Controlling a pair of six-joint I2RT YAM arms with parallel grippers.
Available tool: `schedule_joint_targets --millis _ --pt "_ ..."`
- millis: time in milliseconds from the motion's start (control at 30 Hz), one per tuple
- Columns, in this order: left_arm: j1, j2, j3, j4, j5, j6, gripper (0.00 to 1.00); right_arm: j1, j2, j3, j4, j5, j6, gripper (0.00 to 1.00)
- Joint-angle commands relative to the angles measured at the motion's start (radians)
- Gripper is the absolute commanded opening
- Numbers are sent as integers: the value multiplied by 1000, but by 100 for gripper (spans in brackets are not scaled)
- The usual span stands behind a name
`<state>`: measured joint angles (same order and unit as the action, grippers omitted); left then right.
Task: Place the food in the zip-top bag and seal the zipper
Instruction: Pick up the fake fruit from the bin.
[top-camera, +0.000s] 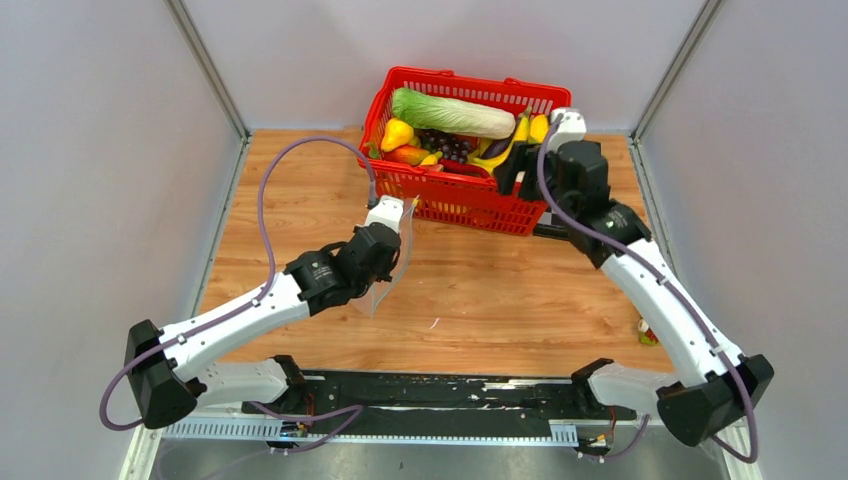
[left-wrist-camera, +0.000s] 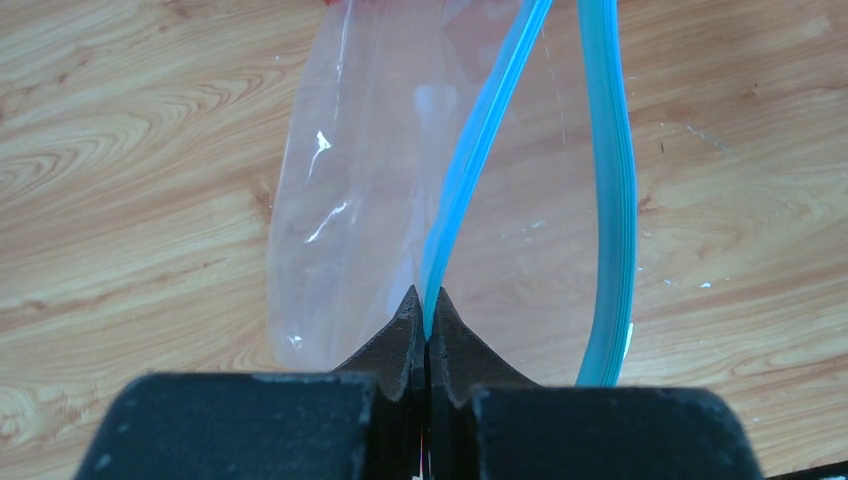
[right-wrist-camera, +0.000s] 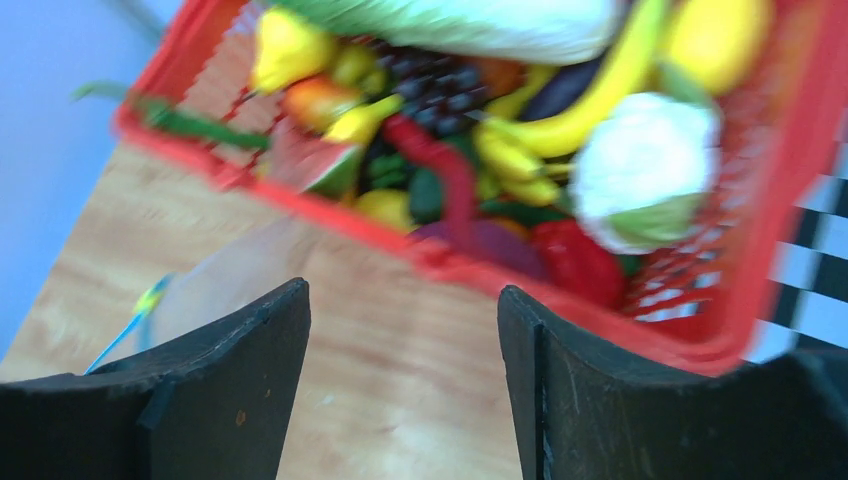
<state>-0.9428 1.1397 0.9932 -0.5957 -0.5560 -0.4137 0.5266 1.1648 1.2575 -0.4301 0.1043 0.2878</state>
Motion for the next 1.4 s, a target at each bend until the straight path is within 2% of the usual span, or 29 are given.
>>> schedule_joint_targets --millis 0,100,267,467,600,800,967,1133,1233,1367 --pt "-1 -37 -13 39 11 6 0 -162 82 93 -22 -28 15 69" --pt "-1 -55 -26 49 26 12 0 -224 172 159 -52 -14 -10 70" --pt "-1 -57 -25 57 56 29 0 -279 335 313 -115 -84 -65 68" --pt "-1 -48 -24 55 55 33 0 -279 517 464 -213 -352 -120 68" --pt "-1 -44 -19 52 59 39 0 -277 622 556 -267 -353 -105 70" --pt "-1 -43 -15 40 53 47 0 -269 745 653 -348 -545 -198 77" --pt "-1 -35 -10 36 50 70 0 -267 875 848 -514 -585 -283 75" --pt "-1 -38 -6 28 34 78 0 -223 860 839 -422 -475 -284 79" --pt "-1 -41 -3 27 24 82 0 -177 894 905 -429 -396 -305 81" --pt "-1 -44 9 5 -19 74 0 -143 960 997 -423 -446 -225 82"
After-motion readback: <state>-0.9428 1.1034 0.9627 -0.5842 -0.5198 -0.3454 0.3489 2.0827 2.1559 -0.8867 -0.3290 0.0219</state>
